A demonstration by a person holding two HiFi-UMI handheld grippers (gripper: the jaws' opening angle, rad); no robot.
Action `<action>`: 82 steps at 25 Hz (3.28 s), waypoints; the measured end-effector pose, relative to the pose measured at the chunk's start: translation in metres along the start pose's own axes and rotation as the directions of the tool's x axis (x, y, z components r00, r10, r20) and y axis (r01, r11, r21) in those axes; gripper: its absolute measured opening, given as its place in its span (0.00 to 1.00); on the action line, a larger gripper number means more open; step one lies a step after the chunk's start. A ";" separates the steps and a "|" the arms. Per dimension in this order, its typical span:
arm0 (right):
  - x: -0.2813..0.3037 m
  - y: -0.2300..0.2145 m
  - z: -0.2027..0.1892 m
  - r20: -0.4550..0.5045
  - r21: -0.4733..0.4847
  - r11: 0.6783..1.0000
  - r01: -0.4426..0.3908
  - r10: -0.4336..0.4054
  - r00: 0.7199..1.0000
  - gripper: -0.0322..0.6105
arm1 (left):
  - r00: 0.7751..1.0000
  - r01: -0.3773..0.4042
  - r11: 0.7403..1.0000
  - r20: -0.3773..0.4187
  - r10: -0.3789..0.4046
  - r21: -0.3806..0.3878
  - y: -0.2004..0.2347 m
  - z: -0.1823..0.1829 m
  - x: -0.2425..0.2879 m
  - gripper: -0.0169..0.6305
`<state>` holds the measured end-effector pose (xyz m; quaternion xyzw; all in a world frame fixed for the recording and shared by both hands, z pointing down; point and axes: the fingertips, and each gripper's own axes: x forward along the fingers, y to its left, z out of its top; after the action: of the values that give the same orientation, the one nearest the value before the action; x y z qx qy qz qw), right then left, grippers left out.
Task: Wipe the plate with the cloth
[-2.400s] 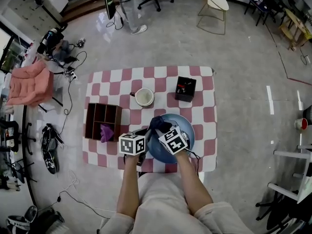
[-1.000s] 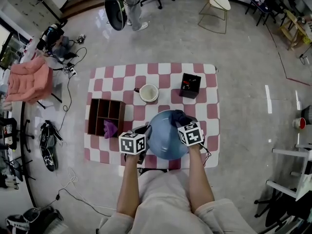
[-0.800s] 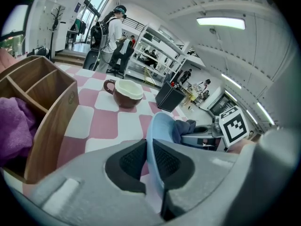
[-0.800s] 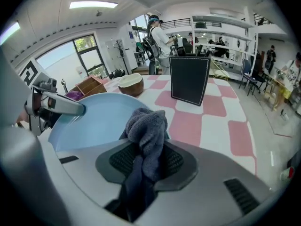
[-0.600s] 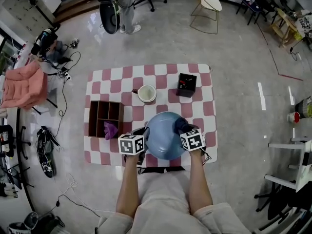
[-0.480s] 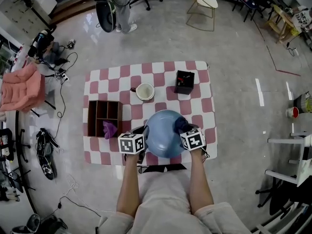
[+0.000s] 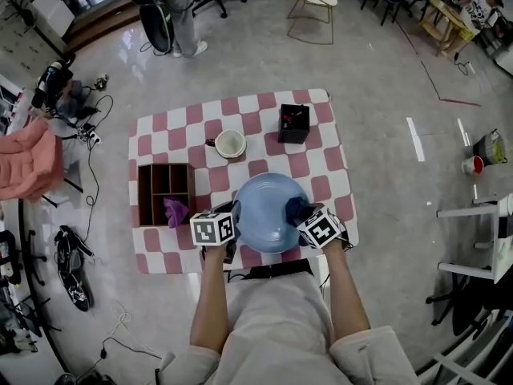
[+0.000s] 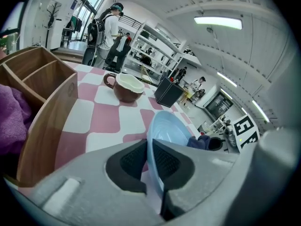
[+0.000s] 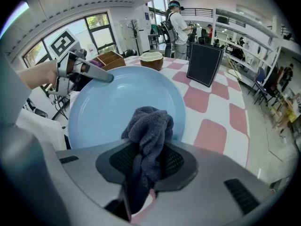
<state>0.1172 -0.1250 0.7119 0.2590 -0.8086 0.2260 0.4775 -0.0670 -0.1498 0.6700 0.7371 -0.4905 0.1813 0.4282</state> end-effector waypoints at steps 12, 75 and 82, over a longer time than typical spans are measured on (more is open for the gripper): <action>-0.003 0.056 -0.022 -0.071 -0.061 0.994 -0.086 0.081 0.994 0.24 | 0.999 0.045 0.999 -0.013 -0.045 0.003 0.002 -0.002 0.003 0.07; 0.015 0.022 0.048 0.083 -0.058 0.997 0.052 -0.047 0.995 0.25 | 0.996 0.082 0.997 -0.041 -0.081 0.011 0.010 -0.009 0.001 0.07; 0.012 0.037 0.023 0.007 -0.085 0.996 0.016 -0.016 1.000 0.24 | 0.996 0.082 0.997 -0.041 -0.082 0.005 0.010 -0.009 0.001 0.07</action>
<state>0.0736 -0.1131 0.7075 0.2455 -0.8168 0.1869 0.4875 -0.0745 -0.1441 0.6806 0.7541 -0.4506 0.1801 0.4425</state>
